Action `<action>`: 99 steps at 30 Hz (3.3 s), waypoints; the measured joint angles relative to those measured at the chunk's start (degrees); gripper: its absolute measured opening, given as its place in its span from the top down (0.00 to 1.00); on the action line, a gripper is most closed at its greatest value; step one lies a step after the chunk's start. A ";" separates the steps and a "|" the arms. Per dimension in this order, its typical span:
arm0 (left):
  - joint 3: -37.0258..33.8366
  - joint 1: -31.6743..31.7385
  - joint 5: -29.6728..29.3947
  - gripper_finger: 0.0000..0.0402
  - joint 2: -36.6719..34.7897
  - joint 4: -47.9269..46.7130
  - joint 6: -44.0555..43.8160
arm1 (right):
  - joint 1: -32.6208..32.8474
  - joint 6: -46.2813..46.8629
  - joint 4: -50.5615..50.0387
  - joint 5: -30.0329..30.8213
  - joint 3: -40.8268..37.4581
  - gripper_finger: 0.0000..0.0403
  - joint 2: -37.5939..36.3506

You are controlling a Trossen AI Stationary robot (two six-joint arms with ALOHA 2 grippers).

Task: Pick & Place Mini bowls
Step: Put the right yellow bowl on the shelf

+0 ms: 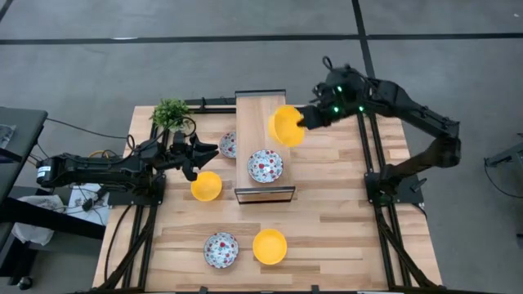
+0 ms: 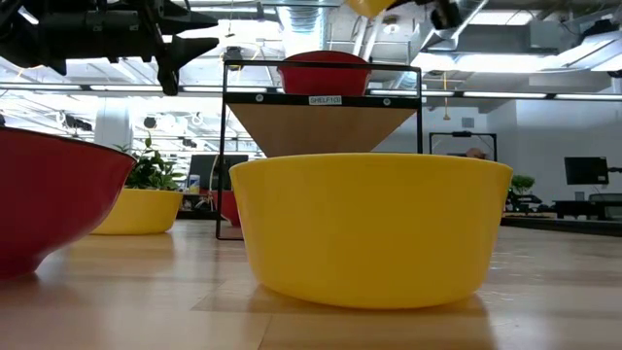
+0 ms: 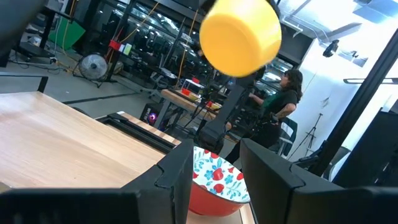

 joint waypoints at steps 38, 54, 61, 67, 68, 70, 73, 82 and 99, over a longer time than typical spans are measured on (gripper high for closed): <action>0.00 -0.02 0.00 0.67 0.00 0.00 0.04 | -13.66 -16.42 -19.06 -4.47 35.35 1.00 37.54; 0.00 -0.02 0.00 0.67 0.00 0.00 0.02 | -14.43 -16.56 -19.46 -2.84 35.35 1.00 43.26; 0.00 -0.02 0.00 0.67 0.00 0.00 0.02 | -14.31 -16.52 -19.58 -2.32 35.33 1.00 43.29; 0.00 -0.02 0.00 0.67 0.00 0.00 0.04 | -13.08 -16.55 -18.73 -1.23 35.37 1.00 43.89; 0.00 -0.02 0.00 0.67 0.00 0.00 0.04 | -13.16 -16.57 -19.23 -1.21 35.35 1.00 44.12; 0.00 -0.02 0.00 0.67 0.00 0.00 0.02 | -13.17 -16.88 -19.35 -1.23 35.28 1.00 44.64; 0.00 -0.02 0.00 0.67 -0.01 0.01 0.02 | -13.01 -17.73 -20.78 -0.98 35.31 1.00 45.15; 0.00 -0.02 0.00 0.67 0.00 0.00 0.02 | -13.33 -18.00 -20.88 -1.00 35.28 1.00 45.10; 0.00 -0.02 0.00 0.67 0.00 0.02 0.02 | -13.12 -19.41 -20.88 -0.79 35.28 1.00 45.10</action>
